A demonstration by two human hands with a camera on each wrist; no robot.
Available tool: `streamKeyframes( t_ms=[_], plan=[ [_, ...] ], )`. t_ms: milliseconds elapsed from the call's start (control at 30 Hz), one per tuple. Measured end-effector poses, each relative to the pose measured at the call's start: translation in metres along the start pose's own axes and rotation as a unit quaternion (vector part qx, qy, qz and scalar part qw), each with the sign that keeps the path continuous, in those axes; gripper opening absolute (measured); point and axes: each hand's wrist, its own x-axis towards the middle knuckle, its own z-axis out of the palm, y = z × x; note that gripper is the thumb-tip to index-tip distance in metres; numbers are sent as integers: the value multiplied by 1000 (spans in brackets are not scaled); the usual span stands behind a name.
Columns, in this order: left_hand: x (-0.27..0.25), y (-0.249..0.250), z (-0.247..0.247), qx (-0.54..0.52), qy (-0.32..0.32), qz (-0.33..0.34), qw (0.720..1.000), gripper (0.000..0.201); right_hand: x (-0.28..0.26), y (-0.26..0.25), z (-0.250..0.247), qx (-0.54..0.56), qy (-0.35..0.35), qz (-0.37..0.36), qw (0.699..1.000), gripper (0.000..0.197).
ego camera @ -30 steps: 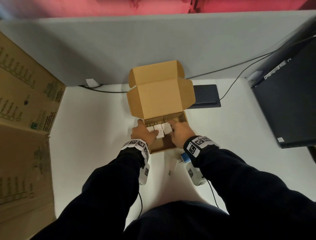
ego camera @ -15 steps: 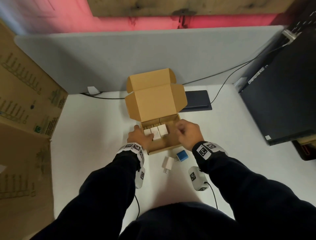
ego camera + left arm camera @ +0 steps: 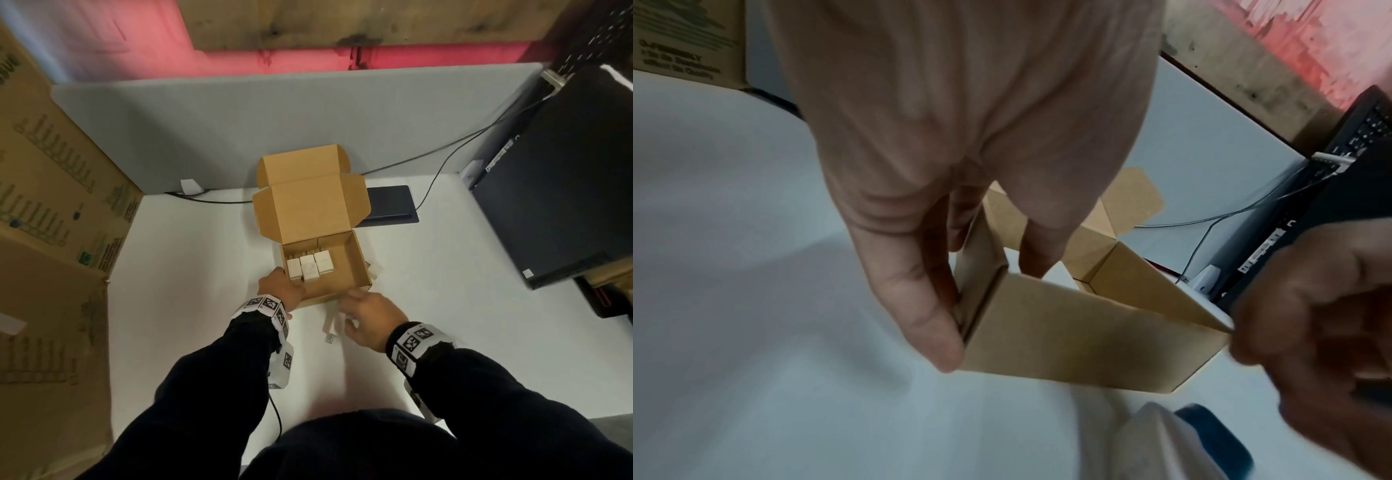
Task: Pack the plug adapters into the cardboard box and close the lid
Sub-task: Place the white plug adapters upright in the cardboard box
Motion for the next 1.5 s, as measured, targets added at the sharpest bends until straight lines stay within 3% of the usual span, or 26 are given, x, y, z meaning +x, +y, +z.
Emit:
streamKeyframes(
  t_ms=[100,167,233,400,467,567,667,733,867,1000,1267,1400,1500],
  plan=[
    [-2,0,-1,7,9,14,1000,44,7,-13,4,-58,-116,2,992,40],
    [-3,0,-3,13,13,21,1000,43,12,-14,7,-83,-134,-3,987,38],
    [-1,1,-5,11,17,23,1000,43,16,-11,5,-70,-113,-23,991,30],
    [16,7,-13,3,45,16,999,49,30,-1,-15,99,4,-55,994,27],
    [19,10,-15,-1,56,12,998,58,39,-2,-24,121,88,-7,989,21],
    [34,17,-11,-8,65,2,998,79,67,5,-39,111,151,121,975,14],
    [36,19,-6,-17,73,7,997,88,83,2,-51,62,112,226,966,25],
    [37,20,-1,-9,78,1,997,89,93,-2,-55,26,80,256,963,27],
    [38,22,11,10,97,-8,995,81,115,-13,-50,-40,36,230,972,26],
    [42,19,16,20,98,1,995,75,127,-14,-46,-19,12,274,962,26],
    [50,14,13,18,75,21,997,71,123,-7,-42,-23,-29,259,965,19],
    [51,14,13,18,72,23,997,65,118,0,-43,-1,-29,249,968,22],
    [51,14,13,20,73,22,997,60,107,8,-48,49,38,214,975,39]
  ],
)
